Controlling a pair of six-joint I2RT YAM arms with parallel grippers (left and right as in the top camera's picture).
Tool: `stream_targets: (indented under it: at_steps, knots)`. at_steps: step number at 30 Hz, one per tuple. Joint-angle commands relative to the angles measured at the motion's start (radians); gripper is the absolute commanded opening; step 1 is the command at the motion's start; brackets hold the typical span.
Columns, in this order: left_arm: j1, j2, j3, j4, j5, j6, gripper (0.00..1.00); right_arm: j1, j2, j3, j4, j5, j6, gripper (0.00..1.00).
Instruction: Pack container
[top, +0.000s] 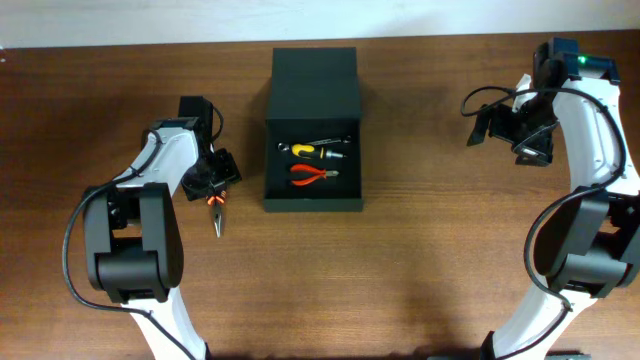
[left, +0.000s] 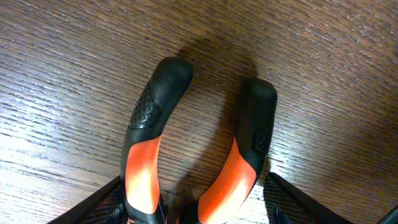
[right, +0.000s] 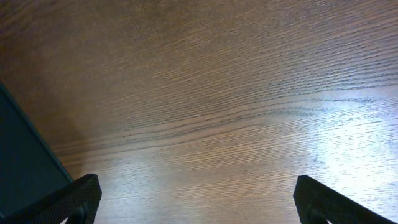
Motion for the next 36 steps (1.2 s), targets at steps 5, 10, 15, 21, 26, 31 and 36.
stream_targets:
  at_steps: [5, 10, 15, 21, 26, 31, 36]
  knots:
    - [0.002, 0.029, -0.01, -0.058, 0.014, 0.137, 0.82, -0.004, 0.002, -0.005, 0.0, 0.027, 0.001, 0.99]
    - [0.003, 0.029, -0.01, -0.08, -0.005, 0.319, 0.8, -0.004, 0.002, -0.005, 0.001, 0.027, 0.001, 0.99]
    - [0.003, 0.029, -0.01, -0.06, -0.012, 0.364, 0.8, -0.004, 0.002, -0.005, 0.001, 0.027, 0.001, 0.99]
    - [0.002, 0.029, -0.01, -0.027, -0.011, 0.367, 0.71, -0.004, 0.002, -0.005, 0.0, 0.027, 0.001, 0.99]
    - [0.003, 0.029, -0.01, -0.028, -0.011, 0.367, 0.51, -0.004, 0.002, -0.005, -0.004, 0.027, 0.001, 0.99]
    - [0.003, 0.029, -0.01, -0.031, -0.011, 0.341, 0.5, -0.004, 0.002, -0.005, -0.004, 0.027, 0.001, 0.99]
    - [0.003, 0.029, -0.01, -0.03, -0.011, 0.341, 0.4, -0.004, 0.002, -0.005, -0.005, 0.027, 0.001, 0.99]
